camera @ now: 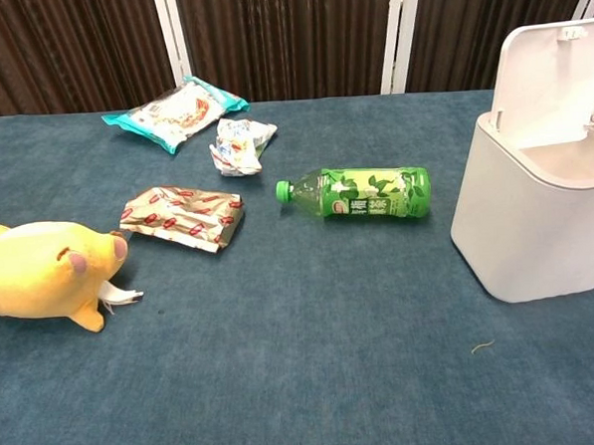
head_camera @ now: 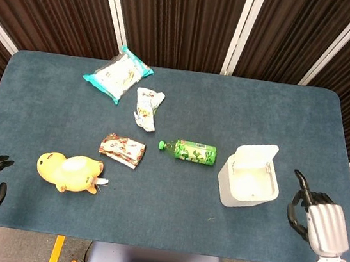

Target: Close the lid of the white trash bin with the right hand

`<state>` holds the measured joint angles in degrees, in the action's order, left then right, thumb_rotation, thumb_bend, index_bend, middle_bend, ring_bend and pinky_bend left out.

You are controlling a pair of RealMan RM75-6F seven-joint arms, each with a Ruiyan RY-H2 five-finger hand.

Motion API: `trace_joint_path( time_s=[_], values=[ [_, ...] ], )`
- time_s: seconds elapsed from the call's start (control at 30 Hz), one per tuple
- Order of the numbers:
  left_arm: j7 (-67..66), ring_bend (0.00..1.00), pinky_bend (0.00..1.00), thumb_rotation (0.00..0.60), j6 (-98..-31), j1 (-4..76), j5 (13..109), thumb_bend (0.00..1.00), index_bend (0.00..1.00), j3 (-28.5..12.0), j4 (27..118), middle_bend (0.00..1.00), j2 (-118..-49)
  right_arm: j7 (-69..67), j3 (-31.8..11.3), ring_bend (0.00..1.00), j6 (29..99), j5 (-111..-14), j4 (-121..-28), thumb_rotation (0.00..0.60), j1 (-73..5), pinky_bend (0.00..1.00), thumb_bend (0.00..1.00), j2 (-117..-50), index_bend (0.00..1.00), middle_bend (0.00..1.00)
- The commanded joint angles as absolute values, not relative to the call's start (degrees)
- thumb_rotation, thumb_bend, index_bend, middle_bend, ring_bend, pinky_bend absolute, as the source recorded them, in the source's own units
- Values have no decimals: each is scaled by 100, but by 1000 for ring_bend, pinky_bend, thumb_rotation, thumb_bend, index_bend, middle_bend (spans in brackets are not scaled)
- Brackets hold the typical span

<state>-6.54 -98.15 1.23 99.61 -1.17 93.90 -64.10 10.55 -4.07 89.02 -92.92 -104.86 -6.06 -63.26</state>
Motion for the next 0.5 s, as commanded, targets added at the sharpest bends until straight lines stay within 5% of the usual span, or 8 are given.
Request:
trace_joint_path(
  time_s=[0.03,0.5],
  values=[
    [-648,231,373,600,-9816,121,9935,546,269,-131,9390,244,-6407,1971,-856,750,7913,-8242,-11125,600,-1186,691,741,-6199,0,771],
    [-547,232,372,600,-9851,100,9883,547,270,-154,9369,243,-6375,3565,-1317,754,7281,-6906,-11439,600,-2163,692,768,-6995,0,776]
  ],
)
